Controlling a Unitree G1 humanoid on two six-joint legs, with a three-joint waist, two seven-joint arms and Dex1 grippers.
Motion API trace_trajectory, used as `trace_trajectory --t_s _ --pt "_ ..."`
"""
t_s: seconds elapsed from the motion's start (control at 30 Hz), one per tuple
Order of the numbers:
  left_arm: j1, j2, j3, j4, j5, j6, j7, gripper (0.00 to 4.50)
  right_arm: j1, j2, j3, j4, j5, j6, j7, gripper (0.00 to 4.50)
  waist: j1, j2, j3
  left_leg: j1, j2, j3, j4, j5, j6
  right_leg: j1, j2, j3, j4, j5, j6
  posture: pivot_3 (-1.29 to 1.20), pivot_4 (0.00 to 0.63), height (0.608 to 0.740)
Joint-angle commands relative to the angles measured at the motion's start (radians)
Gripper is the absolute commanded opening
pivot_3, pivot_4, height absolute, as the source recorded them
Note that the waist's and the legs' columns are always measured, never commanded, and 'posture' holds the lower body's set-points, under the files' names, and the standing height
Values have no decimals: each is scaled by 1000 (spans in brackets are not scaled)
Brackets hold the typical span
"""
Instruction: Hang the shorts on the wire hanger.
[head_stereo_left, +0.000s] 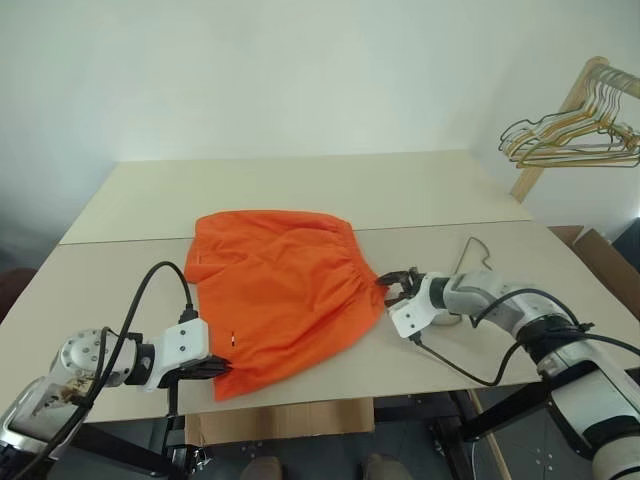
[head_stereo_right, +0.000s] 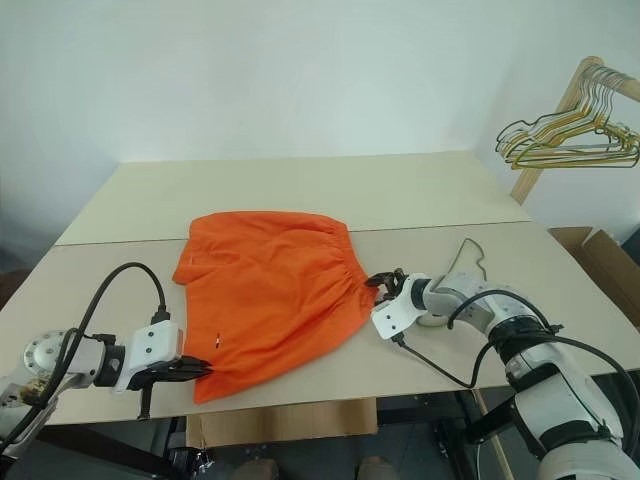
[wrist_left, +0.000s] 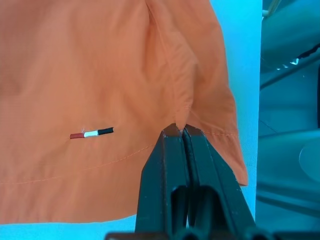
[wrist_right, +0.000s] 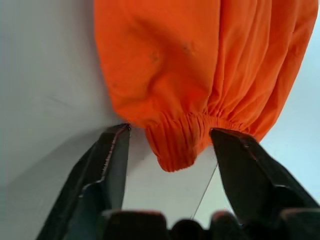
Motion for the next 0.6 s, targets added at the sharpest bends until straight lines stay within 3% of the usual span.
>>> trace_trajectory --t_s 0.03,0.2,0.37,0.6 --pt "-14 2 21 -5 1 -20 4 0 -36 3 -7 -2 6 -23 -16 1815 0 0 0 0 0 0 0 0 0 0 0 0 0 0 0 120 0 740" --pt "-12 8 33 12 2 -29 0 0 -19 -6 -15 -29 35 -25 12 38 1 0 0 0 0 0 0 0 0 0 0 0 0 0 0 116 0 740" --pt "-6 33 65 57 9 -56 -9 0 48 -38 -44 -141 108 -1 75 38 3 0 0 0 0 0 0 0 0 0 0 0 1 0 0 115 0 740" --pt "43 92 118 114 23 -126 -50 0 256 -123 -95 -473 237 117 252 38 12 0 0 0 0 0 0 0 0 0 0 0 0 0 0 102 0 740"
